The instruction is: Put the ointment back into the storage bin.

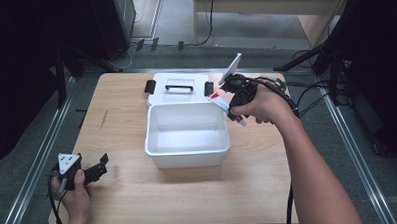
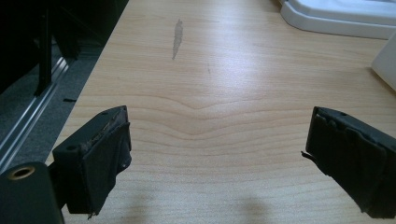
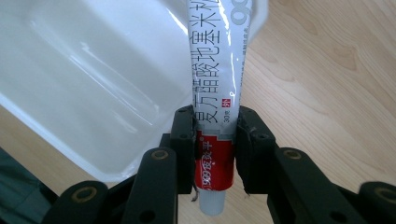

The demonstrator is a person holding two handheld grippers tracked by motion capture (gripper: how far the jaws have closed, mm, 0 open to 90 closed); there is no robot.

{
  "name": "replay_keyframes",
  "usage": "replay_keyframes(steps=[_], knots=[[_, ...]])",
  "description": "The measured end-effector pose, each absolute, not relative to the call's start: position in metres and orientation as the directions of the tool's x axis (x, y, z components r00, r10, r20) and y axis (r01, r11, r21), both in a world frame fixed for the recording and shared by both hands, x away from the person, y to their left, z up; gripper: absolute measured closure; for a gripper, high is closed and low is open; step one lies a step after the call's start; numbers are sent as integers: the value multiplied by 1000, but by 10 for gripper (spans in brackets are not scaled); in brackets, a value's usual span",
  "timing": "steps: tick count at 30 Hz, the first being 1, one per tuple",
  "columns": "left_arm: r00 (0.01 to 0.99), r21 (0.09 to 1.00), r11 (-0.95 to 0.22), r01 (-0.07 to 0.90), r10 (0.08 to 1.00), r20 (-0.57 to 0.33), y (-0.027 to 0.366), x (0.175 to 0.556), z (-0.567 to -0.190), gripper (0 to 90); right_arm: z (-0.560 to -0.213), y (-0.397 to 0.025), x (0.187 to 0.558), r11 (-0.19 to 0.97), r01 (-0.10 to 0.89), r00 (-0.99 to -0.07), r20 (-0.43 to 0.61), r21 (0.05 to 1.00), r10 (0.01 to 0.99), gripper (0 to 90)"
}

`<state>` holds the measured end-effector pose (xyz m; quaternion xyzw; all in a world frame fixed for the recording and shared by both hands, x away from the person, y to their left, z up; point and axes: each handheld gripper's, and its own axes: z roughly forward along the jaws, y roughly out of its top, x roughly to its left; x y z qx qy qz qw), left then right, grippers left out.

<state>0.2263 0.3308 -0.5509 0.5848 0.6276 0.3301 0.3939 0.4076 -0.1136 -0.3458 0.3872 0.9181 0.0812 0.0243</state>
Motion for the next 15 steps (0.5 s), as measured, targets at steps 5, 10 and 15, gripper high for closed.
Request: replay_keyframes(steps=[5,10,15], knots=[[-7,875,99,473,994,-109,331,226,-551,69,-347,-99,405,716,678,-729,29,164,684,718],[-5,876,100,472,994,-111,331,226,-551,69,-350,-87,403,747,644,-762,50,165,646,718],[-6,876,103,472,994,-113,331,226,-551,69,-354,-76,400,790,592,-804,54,156,592,718]])
